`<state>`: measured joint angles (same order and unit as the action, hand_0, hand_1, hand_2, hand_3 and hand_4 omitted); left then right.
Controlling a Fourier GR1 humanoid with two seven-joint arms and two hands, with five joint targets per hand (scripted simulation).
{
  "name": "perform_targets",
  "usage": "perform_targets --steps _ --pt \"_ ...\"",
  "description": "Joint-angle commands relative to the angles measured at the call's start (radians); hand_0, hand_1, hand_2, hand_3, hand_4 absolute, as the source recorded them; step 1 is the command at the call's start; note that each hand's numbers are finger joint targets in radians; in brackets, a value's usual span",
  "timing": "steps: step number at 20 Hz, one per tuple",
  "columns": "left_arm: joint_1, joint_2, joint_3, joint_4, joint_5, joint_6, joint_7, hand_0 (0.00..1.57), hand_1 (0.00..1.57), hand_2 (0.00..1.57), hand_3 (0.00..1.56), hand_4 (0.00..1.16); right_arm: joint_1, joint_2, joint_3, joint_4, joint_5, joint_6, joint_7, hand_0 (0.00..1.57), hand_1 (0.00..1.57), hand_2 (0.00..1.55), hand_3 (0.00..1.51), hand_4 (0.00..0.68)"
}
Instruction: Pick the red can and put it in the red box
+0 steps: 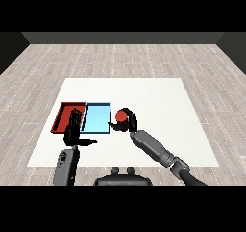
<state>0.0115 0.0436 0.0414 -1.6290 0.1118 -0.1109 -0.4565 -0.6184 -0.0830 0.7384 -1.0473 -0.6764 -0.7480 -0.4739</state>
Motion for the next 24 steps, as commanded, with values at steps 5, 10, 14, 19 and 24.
perform_targets --steps 5,10,14,19,24 --pt "-0.029 -0.042 -0.144 -0.108 -0.050 0.033 0.166 0.00 0.00 0.00 0.00 0.00 0.092 -0.147 0.013 -0.401 0.098 -0.086 0.078 1.48 1.48 1.43 1.39 0.636" --pt "-0.051 -0.043 -0.189 -0.118 -0.069 0.087 0.212 0.00 0.00 0.00 0.00 0.00 0.094 -0.160 -0.108 -0.366 0.168 0.035 0.101 1.45 1.45 1.41 1.38 0.636" --pt "-0.123 -0.043 -0.235 -0.033 -0.086 0.152 0.217 0.00 0.00 0.00 0.00 0.00 0.077 -0.134 -0.195 -0.299 0.189 0.133 0.110 1.45 1.45 1.41 1.38 0.636" --pt "-0.145 -0.044 -0.350 0.019 -0.126 0.244 0.229 0.00 0.00 0.00 0.00 0.00 0.182 -0.194 -0.217 -0.432 0.228 0.175 0.080 1.42 1.42 1.41 1.39 0.627" --pt "-0.199 -0.044 -0.410 0.064 -0.109 0.311 0.268 0.00 0.00 0.00 0.00 0.00 0.147 -0.055 -0.252 -0.351 0.294 0.205 0.055 1.45 1.45 1.43 1.40 0.611"
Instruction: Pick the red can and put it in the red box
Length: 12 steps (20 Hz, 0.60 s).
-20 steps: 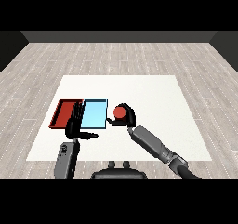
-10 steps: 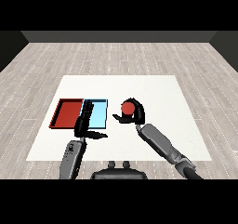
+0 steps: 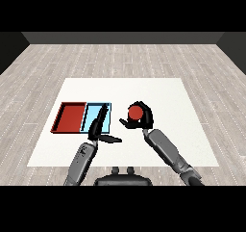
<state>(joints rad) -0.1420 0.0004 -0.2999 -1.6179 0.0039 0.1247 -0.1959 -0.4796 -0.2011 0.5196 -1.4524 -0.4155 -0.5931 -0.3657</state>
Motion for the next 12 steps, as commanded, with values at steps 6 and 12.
perform_targets --steps 6,12 --pt "-0.031 0.000 -0.133 0.091 0.029 0.129 0.009 0.00 0.00 0.00 0.00 0.00 0.027 0.078 -0.091 0.011 0.105 0.100 0.015 1.44 1.44 1.44 1.40 0.634" --pt "-0.078 0.000 -0.092 0.193 0.081 0.096 -0.042 0.00 0.00 0.00 0.00 0.00 0.008 0.133 -0.123 -0.029 0.191 0.137 0.072 1.47 1.47 1.44 1.39 0.652"
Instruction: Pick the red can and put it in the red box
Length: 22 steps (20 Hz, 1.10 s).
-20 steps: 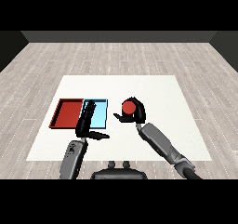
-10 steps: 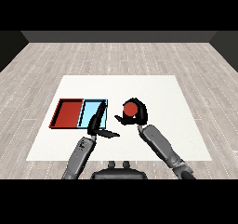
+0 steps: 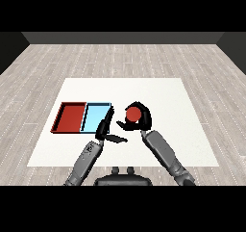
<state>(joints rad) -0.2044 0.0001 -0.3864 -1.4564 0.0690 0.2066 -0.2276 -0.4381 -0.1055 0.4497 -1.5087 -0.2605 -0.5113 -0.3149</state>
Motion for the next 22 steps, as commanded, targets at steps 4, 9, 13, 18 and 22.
perform_targets --steps 4,9,13,18,22 --pt "0.023 0.000 0.002 0.071 0.019 -0.026 -0.041 0.00 0.00 0.00 0.00 0.00 0.030 0.062 -0.041 -0.015 0.091 0.072 0.012 1.46 1.46 1.43 1.38 0.654" --pt "-0.028 0.000 -0.059 0.127 0.070 0.019 -0.083 0.00 0.00 0.00 0.00 0.00 0.063 0.104 -0.042 0.015 0.106 0.097 -0.041 1.47 1.47 1.44 1.39 0.675" --pt "-0.147 0.000 -0.113 0.200 0.156 0.100 -0.067 0.00 0.00 0.00 0.00 0.00 0.061 0.105 0.016 -0.044 0.078 0.039 -0.009 1.44 1.44 1.43 1.39 0.661" --pt "-0.159 0.000 -0.092 0.180 0.167 0.087 -0.038 0.00 0.00 0.00 0.00 0.00 0.053 0.105 0.009 0.013 0.029 0.077 -0.046 1.50 1.50 1.44 1.40 0.640" --pt "-0.089 0.000 -0.107 0.216 0.191 0.051 -0.126 0.00 0.00 0.00 0.00 0.00 0.048 0.105 0.057 0.005 -0.008 0.052 -0.066 1.51 1.51 1.45 1.42 0.652"
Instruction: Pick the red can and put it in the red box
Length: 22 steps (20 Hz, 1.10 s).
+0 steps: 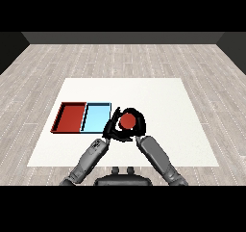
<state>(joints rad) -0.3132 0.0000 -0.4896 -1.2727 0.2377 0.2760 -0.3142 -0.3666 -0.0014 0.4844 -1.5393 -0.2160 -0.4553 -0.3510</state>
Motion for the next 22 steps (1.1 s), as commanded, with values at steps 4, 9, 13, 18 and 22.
perform_targets --steps 4,9,13,18,22 --pt "-0.099 0.000 -0.022 0.052 0.074 0.019 0.006 0.00 0.00 0.00 0.00 0.00 -0.016 0.001 0.040 -0.027 -0.011 -0.053 0.025 1.53 1.53 1.46 1.42 0.658" --pt "-0.059 0.001 -0.076 0.004 0.090 0.062 0.009 0.00 0.00 0.00 0.00 0.00 -0.106 0.001 0.063 0.061 -0.064 -0.082 -0.028 1.51 1.51 1.46 1.41 0.639" --pt "-0.029 0.001 -0.026 -0.011 0.099 0.182 -0.003 0.37 0.37 0.72 0.57 0.91 -0.070 0.001 0.068 0.066 -0.040 -0.072 -0.006 1.54 1.54 1.47 1.40 0.651" --pt "-0.076 0.001 -0.048 0.103 0.157 0.238 -0.056 1.57 1.57 1.56 1.47 1.12 -0.115 0.001 0.058 0.116 -0.078 -0.081 -0.073 1.49 1.49 1.45 1.39 0.654" --pt "-0.070 0.000 -0.034 0.083 0.130 0.240 -0.013 1.57 1.57 1.56 1.48 1.12 -0.131 0.001 0.095 0.073 -0.063 -0.116 -0.004 1.48 1.48 1.44 1.39 0.646"
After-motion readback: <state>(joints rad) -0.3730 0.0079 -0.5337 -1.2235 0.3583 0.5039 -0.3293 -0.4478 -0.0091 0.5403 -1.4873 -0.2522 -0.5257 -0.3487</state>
